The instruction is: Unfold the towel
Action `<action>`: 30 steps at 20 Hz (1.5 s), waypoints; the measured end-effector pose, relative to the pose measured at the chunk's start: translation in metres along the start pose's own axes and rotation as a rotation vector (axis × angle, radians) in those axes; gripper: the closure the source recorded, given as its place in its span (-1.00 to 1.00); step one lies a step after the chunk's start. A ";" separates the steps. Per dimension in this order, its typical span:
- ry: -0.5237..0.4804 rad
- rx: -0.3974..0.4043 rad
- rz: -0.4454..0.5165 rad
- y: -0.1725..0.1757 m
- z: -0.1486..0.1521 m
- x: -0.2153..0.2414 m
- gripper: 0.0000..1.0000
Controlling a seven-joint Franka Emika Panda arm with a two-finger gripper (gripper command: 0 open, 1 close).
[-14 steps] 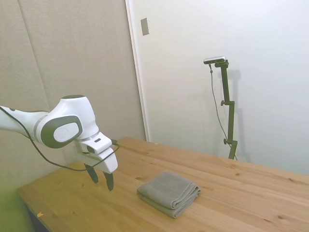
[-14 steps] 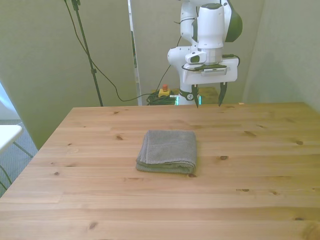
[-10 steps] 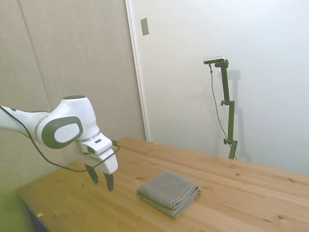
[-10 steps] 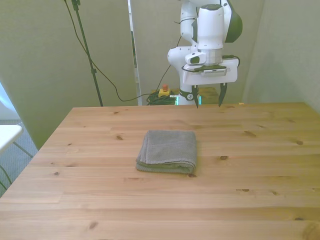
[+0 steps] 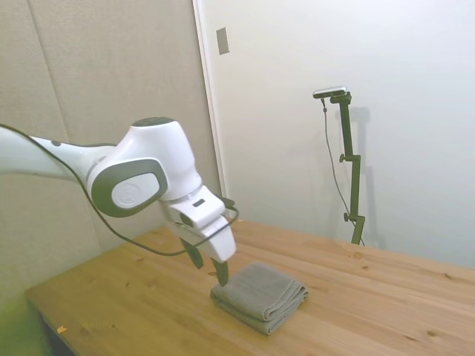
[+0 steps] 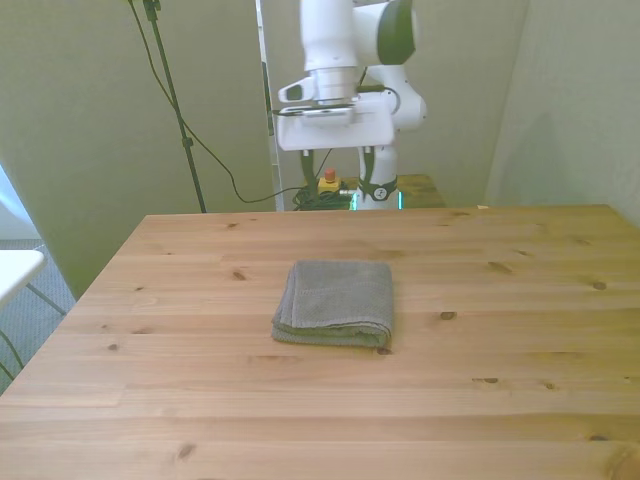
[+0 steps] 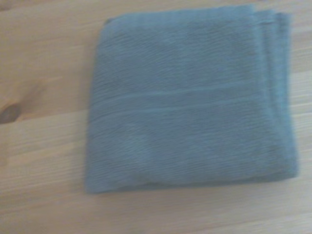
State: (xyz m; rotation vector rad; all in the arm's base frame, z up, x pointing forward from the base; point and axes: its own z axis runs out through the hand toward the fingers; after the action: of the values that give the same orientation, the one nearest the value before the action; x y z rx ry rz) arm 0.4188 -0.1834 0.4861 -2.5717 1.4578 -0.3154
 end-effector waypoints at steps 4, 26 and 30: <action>-0.063 0.107 0.083 0.062 0.001 0.073 -1.00; -0.287 0.437 0.131 0.098 0.092 0.112 -1.00; -0.311 0.433 0.131 0.082 0.113 0.103 -1.00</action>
State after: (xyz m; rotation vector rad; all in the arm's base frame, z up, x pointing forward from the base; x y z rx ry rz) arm 0.4329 -0.3091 0.3676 -2.0658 1.2720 -0.1771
